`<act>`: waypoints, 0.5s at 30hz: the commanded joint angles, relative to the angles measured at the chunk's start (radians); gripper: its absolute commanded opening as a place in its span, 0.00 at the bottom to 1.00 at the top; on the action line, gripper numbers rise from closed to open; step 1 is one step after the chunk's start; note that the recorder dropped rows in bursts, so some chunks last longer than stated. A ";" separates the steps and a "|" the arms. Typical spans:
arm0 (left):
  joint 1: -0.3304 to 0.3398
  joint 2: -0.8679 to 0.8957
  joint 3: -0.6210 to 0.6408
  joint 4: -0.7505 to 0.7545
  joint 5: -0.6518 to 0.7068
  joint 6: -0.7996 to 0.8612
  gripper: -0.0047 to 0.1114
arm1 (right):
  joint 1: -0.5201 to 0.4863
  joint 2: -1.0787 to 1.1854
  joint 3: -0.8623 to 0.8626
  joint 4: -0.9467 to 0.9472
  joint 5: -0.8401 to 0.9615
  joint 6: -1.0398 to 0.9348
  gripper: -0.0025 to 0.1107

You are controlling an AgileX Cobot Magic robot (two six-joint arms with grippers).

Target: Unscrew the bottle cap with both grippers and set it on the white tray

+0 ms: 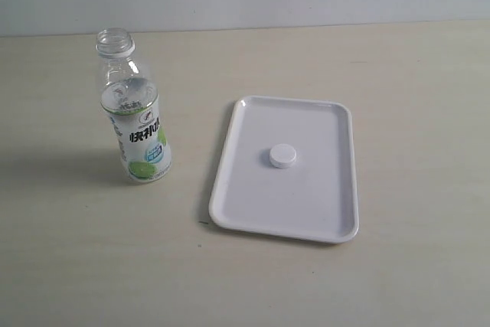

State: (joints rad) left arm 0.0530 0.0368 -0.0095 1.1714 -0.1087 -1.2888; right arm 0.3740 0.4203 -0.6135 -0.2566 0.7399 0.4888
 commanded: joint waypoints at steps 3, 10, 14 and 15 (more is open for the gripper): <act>-0.004 0.007 0.010 -0.780 0.198 0.648 0.04 | -0.001 -0.005 0.004 -0.006 -0.012 0.003 0.02; -0.004 0.007 0.010 -0.775 0.308 0.707 0.04 | -0.001 -0.005 0.004 -0.005 -0.032 0.003 0.02; -0.004 0.007 0.010 -0.791 0.285 0.707 0.04 | -0.001 -0.005 0.004 -0.005 -0.032 0.003 0.02; -0.004 0.007 0.010 -0.814 0.280 0.715 0.04 | -0.001 -0.005 0.004 -0.005 -0.032 0.003 0.02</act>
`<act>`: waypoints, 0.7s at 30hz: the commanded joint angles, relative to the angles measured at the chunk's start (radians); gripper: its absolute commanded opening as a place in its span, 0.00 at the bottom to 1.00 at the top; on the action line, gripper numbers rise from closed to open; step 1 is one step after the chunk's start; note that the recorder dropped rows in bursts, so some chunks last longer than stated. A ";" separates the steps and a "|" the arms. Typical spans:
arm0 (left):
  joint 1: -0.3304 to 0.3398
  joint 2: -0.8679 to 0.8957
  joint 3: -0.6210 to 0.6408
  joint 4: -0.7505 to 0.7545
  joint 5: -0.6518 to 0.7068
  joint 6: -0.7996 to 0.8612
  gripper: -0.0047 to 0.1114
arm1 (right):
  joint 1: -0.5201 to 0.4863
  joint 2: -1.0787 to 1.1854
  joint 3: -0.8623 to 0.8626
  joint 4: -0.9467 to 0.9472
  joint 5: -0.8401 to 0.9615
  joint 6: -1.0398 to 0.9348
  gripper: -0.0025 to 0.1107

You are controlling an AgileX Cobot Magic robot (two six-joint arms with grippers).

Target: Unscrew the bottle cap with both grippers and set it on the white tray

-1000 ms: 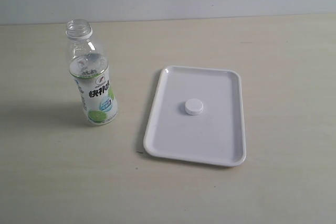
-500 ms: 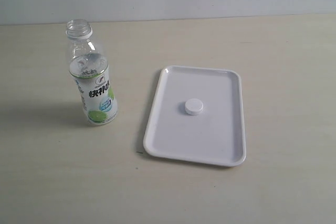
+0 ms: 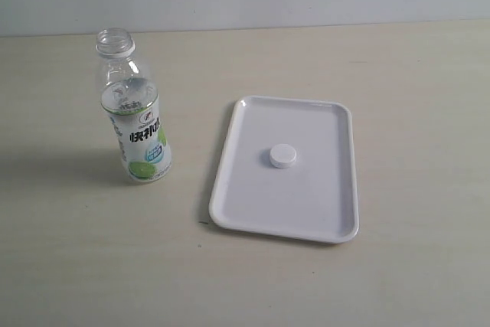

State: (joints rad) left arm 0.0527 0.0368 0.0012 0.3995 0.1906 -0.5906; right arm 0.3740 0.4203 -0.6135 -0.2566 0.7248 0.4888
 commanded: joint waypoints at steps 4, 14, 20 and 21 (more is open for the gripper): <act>-0.003 0.007 -0.001 -0.481 -0.014 0.396 0.04 | -0.001 -0.005 0.004 -0.005 -0.017 0.003 0.02; -0.003 0.007 -0.001 -0.538 -0.003 0.705 0.04 | -0.001 -0.005 0.004 -0.005 -0.017 0.003 0.02; -0.003 0.007 -0.001 -0.536 0.012 0.706 0.04 | -0.001 -0.005 0.004 -0.005 -0.017 0.003 0.02; -0.003 0.007 -0.001 -0.536 0.012 0.706 0.04 | -0.001 -0.005 0.004 -0.005 -0.017 0.003 0.02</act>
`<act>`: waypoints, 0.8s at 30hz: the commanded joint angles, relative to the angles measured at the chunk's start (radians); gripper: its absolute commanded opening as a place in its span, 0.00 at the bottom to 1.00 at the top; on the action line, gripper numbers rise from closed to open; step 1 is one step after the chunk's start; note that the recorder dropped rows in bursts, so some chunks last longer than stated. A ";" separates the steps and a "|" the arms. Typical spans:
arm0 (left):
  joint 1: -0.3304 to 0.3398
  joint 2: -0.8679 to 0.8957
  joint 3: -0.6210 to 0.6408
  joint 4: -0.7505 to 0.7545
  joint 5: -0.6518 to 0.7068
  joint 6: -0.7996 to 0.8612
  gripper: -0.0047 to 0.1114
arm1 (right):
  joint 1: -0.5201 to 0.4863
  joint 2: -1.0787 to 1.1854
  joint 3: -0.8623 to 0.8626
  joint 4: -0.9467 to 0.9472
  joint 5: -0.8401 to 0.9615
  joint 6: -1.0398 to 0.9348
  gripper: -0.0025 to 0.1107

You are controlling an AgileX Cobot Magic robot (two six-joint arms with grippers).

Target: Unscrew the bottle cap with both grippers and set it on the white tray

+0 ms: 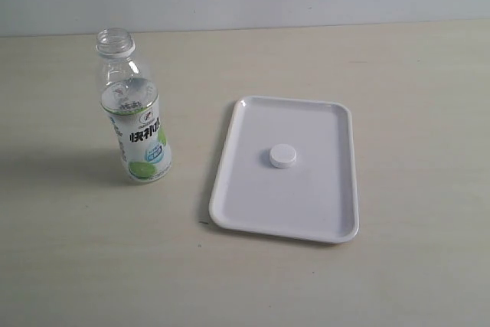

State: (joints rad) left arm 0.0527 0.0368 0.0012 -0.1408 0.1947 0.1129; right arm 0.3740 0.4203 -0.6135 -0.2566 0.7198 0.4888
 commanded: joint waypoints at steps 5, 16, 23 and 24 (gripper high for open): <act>-0.003 0.007 -0.001 0.004 0.008 0.002 0.04 | -0.001 -0.005 0.004 -0.005 -0.012 0.003 0.02; -0.003 0.007 -0.001 0.004 0.008 0.002 0.04 | -0.001 -0.005 0.004 -0.005 -0.012 0.003 0.02; -0.003 0.007 -0.001 0.004 0.011 0.004 0.04 | -0.116 -0.176 0.077 -0.105 -0.093 -0.076 0.02; -0.003 0.007 -0.001 0.004 0.011 0.004 0.04 | -0.158 -0.196 0.112 -0.124 -0.137 -0.076 0.02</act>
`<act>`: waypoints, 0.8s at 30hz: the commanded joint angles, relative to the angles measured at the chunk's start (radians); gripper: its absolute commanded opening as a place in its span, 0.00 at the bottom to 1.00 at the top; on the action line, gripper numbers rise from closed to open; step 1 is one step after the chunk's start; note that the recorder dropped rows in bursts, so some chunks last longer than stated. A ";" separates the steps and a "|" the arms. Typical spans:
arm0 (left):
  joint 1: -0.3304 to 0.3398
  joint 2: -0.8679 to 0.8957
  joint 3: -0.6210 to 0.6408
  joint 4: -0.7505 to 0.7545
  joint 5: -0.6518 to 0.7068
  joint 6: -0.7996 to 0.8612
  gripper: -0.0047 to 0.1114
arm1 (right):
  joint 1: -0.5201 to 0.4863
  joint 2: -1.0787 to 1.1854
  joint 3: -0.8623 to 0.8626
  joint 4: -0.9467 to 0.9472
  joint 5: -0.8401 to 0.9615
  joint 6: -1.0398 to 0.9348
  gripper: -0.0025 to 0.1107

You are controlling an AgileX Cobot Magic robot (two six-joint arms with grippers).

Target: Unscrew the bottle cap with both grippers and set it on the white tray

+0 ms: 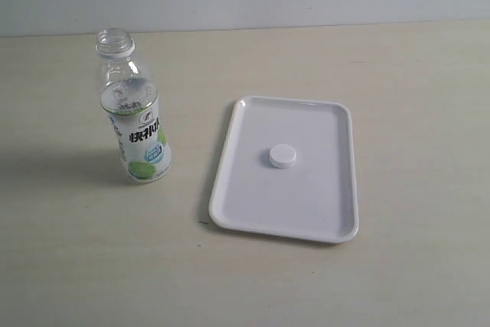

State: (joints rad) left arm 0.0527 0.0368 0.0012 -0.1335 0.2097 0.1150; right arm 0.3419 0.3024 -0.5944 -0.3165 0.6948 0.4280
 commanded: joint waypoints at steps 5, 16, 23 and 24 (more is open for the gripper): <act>-0.003 0.007 -0.001 -0.003 -0.003 0.002 0.04 | -0.332 -0.226 0.411 -0.121 -0.498 0.003 0.02; -0.003 0.007 -0.001 -0.003 -0.002 0.004 0.04 | -0.534 -0.302 0.594 -0.076 -0.507 0.169 0.02; -0.003 0.007 -0.001 -0.003 -0.002 0.004 0.04 | -0.534 -0.302 0.594 -0.016 -0.524 0.065 0.02; -0.003 0.007 -0.001 -0.003 -0.002 0.004 0.04 | -0.534 -0.302 0.594 0.007 -0.524 -0.007 0.02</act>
State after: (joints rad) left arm 0.0527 0.0368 0.0012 -0.1335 0.2103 0.1176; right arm -0.1856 0.0061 -0.0055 -0.3568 0.1807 0.5452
